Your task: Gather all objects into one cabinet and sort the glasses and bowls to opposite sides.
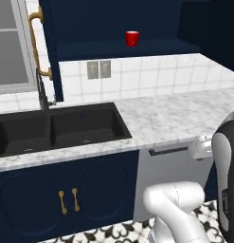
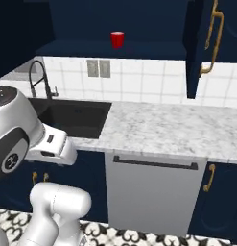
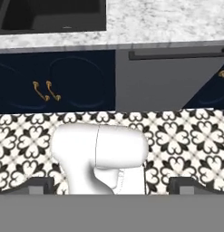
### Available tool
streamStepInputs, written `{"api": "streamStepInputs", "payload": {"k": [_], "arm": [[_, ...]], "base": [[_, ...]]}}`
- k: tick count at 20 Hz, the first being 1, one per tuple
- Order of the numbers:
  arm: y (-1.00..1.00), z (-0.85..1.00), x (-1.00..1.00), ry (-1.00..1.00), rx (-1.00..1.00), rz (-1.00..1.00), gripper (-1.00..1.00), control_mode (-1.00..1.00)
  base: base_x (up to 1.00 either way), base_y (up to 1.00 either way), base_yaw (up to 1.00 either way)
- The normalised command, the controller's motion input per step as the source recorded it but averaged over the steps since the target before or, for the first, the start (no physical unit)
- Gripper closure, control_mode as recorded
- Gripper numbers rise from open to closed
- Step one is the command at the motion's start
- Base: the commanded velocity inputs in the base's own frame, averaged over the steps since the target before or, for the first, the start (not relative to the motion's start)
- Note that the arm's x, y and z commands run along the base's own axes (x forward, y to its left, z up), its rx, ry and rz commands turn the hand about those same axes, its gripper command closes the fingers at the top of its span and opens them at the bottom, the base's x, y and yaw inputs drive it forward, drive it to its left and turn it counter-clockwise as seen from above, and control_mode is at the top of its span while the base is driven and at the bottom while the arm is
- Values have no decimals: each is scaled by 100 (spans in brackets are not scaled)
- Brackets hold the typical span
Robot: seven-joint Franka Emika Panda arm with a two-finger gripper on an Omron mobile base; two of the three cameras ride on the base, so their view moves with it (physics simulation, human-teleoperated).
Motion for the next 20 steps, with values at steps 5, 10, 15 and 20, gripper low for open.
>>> {"api": "streamStepInputs", "payload": {"k": [5,10,15,20], "arm": [[0,0,0,0,0,0,-100,100],[0,0,0,0,0,0,-100,100],[0,0,0,0,0,0,-100,100],[0,0,0,0,0,0,-100,100]], "base": [[80,18,-4],[58,-5,11],[55,-16,22],[15,-2,1]]}}
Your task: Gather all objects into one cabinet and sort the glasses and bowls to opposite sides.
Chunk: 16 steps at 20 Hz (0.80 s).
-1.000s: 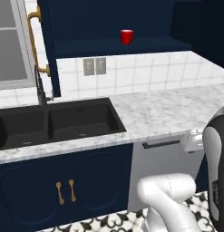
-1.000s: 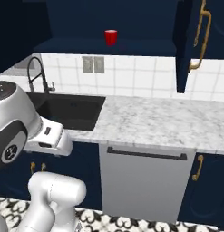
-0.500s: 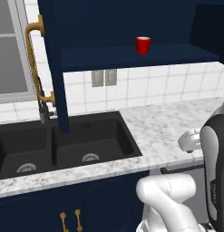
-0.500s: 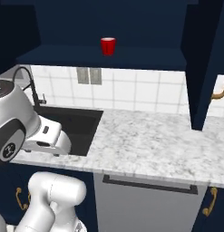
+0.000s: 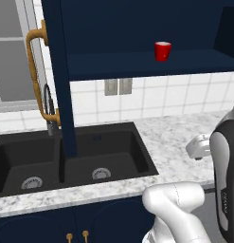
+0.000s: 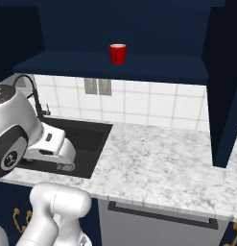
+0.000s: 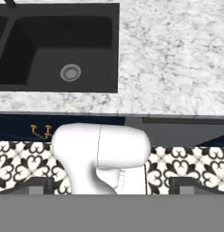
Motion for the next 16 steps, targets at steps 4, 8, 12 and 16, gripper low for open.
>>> {"api": "streamStepInputs", "payload": {"k": [4,8,12,16], "arm": [[-21,23,0,-8,0,-1,-100,-100],[-7,89,0,-30,1,0,-100,-100],[0,89,8,-26,0,-1,-100,-100],[0,81,0,-13,0,-4,-100,-100]], "base": [[0,0,0],[0,0,0],[0,0,0],[0,0,0]]}}
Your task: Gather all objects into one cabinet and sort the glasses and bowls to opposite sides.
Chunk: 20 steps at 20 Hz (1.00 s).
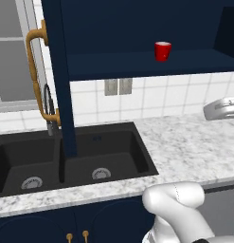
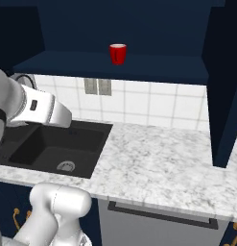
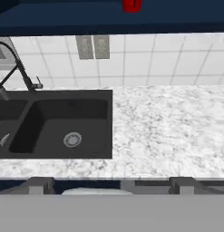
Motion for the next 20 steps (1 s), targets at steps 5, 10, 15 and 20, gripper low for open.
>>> {"api": "streamStepInputs", "payload": {"k": [5,10,15,20], "arm": [[0,45,27,-20,0,-1,-100,-100],[0,18,70,-12,0,0,-100,-100],[0,2,83,-13,0,-3,-100,-100],[-8,0,63,-16,0,0,-100,-100]], "base": [[0,0,0],[0,0,0],[0,0,0],[0,0,0]]}}
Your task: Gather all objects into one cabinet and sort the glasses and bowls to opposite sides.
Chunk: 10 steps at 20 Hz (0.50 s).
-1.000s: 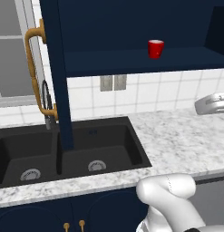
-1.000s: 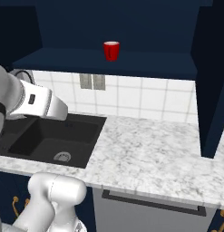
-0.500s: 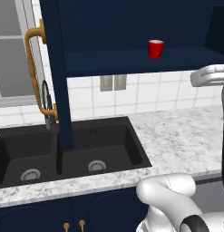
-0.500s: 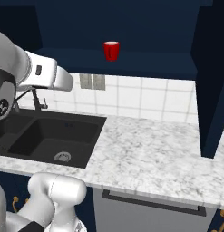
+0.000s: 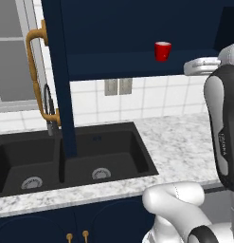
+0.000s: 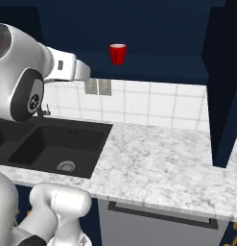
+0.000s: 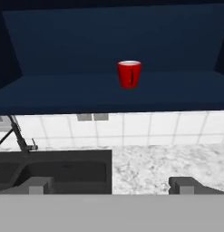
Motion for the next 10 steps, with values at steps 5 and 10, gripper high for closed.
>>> {"api": "streamStepInputs", "payload": {"k": [5,10], "arm": [[-14,0,79,0,0,0,-100,-100],[-28,0,59,1,0,0,-100,-100]], "base": [[0,0,0],[0,0,0]]}}
